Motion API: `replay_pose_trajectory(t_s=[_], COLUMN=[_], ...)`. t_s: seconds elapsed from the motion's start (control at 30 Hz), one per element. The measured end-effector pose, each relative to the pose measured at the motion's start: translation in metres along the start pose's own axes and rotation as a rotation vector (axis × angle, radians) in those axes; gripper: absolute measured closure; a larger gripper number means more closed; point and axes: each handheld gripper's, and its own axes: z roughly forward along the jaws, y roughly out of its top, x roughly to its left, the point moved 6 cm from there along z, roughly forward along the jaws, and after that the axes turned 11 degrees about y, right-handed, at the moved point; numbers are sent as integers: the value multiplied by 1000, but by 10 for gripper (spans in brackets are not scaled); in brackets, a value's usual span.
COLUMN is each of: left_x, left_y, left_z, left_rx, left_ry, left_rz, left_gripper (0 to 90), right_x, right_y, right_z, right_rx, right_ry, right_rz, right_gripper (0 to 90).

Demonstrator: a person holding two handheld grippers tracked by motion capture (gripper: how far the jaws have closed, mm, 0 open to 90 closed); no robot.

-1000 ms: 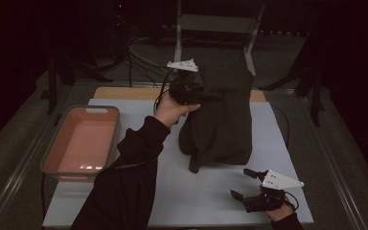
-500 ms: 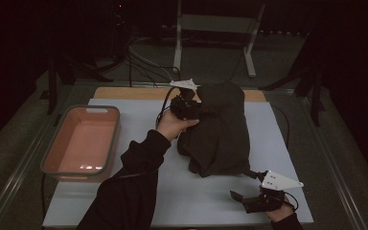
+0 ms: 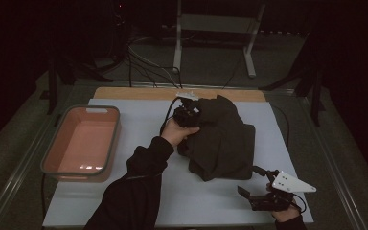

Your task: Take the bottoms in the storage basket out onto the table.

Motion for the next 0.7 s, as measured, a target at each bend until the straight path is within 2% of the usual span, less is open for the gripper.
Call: replay_pose_trajectory(t_s=[0.17,0.2,0.27,0.37,0.43,0.47,0.53,0.57,0.6,0.67,0.7], left_x=[3,4,6,8,8,8,6,6,5,5,4], left_y=[-6,-6,-6,-6,-6,-5,-3,-2,1,2,3], left_z=[7,8,8,5,3,1,-1,-3,-7,-9,-10], left_rx=[40,44,49,53,66,71,68,67,58,55,57], left_ry=[48,83,100,114,130,150,146,163,178,183,183], left_rz=[28,37,33,18,24,31,34,40,45,38,37], left_gripper=[636,596,577,478,449,396,347,347,288,218,218], right_x=[-3,-4,-4,-4,-4,-4,-4,-4,-4,-4,-4], right_y=[4,5,5,5,5,5,6,6,7,8,8], right_z=[-4,-6,-6,-5,-3,-2,-2,-2,-3,-3,-3], right_rx=[-31,-42,-44,-40,-34,-33,-36,-36,-40,-45,-45], right_ry=[-31,-38,-37,-37,-37,-37,-40,-40,-42,-47,-47], right_rz=[3,5,6,5,3,2,0,0,-1,-3,-3], right_gripper=[95,95,95,95,95,95,95,95,95,95,95])
